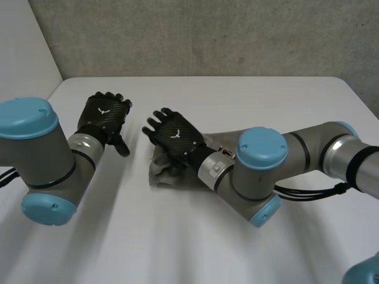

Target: Fold the towel.

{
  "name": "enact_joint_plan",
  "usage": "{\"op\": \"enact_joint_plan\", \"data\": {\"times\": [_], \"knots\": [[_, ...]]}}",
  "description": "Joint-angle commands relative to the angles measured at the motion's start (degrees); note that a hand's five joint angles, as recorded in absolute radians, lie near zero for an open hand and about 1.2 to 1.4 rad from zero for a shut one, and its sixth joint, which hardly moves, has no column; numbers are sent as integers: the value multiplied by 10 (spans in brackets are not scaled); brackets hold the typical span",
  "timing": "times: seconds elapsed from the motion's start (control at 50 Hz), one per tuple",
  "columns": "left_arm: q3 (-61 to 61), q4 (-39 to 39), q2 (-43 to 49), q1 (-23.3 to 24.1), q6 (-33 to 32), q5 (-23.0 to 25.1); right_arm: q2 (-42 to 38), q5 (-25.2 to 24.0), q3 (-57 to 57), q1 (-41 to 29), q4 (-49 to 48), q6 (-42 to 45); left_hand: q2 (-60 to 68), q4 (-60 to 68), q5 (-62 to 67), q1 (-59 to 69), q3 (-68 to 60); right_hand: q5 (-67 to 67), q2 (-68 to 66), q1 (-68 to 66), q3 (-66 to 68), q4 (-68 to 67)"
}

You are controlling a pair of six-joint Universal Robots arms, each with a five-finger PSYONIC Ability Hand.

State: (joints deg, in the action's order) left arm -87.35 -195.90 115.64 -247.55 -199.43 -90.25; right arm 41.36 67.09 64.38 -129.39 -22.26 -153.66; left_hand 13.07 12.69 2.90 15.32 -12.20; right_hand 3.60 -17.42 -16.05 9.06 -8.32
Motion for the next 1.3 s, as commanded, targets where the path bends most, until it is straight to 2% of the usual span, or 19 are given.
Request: {"op": "enact_joint_plan", "data": {"times": [0.02, 0.06, 0.1, 0.18, 0.22, 0.34, 0.4, 0.5, 0.54, 0.56, 0.6, 0.62, 0.66, 0.7, 0.82, 0.94, 1.08, 1.2, 1.3], "knots": [[10, 3, 13, 37, 9, 1, 100, 24, 73, 20, 49, -24, -35, -27, -29, -58, 22, -36, 174, 160, 9, -17], [15, 4, 19, 52, 19, 1, 150, 31, 116, 66, 77, -65, -35, -27, -29, -58, 22, -36, 174, 160, 9, -17], [27, 10, 25, 78, 54, 2, 172, 36, 137, 90, 91, -87, -34, -27, -29, -56, 22, -36, 174, 160, 9, -17], [41, 28, 31, 96, 97, 4, 210, 40, 177, 129, 118, -121, -32, -27, -29, -54, 22, -36, 174, 160, 9, -17], [57, 54, 46, 116, 130, 8, 235, 40, 222, 177, 137, -136, -32, -27, -29, -54, 22, -36, 174, 160, 9, -17], [73, 73, 79, 146, 141, 4, 248, 28, 298, 232, 141, -131, -32, -27, -29, -54, 22, -36, 152, 139, 9, -17], [75, 69, 95, 151, 141, 2, 245, 25, 337, 249, 124, -126, -32, -27, -29, -54, 22, -27, 65, 51, 9, -17], [94, 41, 134, 149, 139, -14, 239, 16, 383, 261, 68, -111, -30, -27, -29, -53, 22, 94, -56, -70, 9, -17], [112, 11, 162, 146, 132, -49, 232, 16, 398, 264, 34, -101, -27, -27, -25, -49, 22, 232, -193, -207, 9, -17], [112, 11, 162, 146, 132, -49, 232, 16, 398, 264, 34, -101, -27, -27, -25, -49, 22, 232, -194, -208, 9, -17], [126, -13, 180, 146, 110, -83, 221, 16, 399, 264, 22, -96, -27, -27, -25, -49, 22, 400, -361, -375, 9, -17], [126, -13, 180, 146, 110, -84, 221, 16, 399, 264, 22, -96, -27, -27, -25, -49, 22, 400, -362, -376, 9, -17], [129, -26, 183, 140, 93, -99, 219, 16, 406, 265, 15, -94, -27, -27, -25, -49, 22, 613, -575, -589, 9, -17], [127, -55, 184, 121, 69, -127, 219, 15, 409, 266, 14, -94, -25, -27, -24, -48, 22, 663, -625, -639, 9, -17], [121, -78, 168, 81, 61, -149, 245, 7, 428, 296, 5, -94, -25, -27, -24, -48, 22, 664, -626, -640, 9, -17], [111, -77, 158, 78, 60, -148, 262, -15, 441, 346, 6, -94, -25, -27, -24, -48, 22, 664, -626, -640, 9, -17], [80, -76, 156, 80, 62, -145, 290, -54, 454, 443, 17, -75, -27, -27, -25, -49, 22, 664, -626, -640, 9, -17], [64, -73, 140, 88, 63, -145, 316, -82, 451, 457, 55, -56, -27, -27, -25, -49, 22, 664, -626, -640, 9, -17], [47, -66, 89, 102, 64, -143, 345, -85, 452, 449, 70, -62, -30, -27, -29, -53, 22, 664, -626, -640, 9, -17]]}}
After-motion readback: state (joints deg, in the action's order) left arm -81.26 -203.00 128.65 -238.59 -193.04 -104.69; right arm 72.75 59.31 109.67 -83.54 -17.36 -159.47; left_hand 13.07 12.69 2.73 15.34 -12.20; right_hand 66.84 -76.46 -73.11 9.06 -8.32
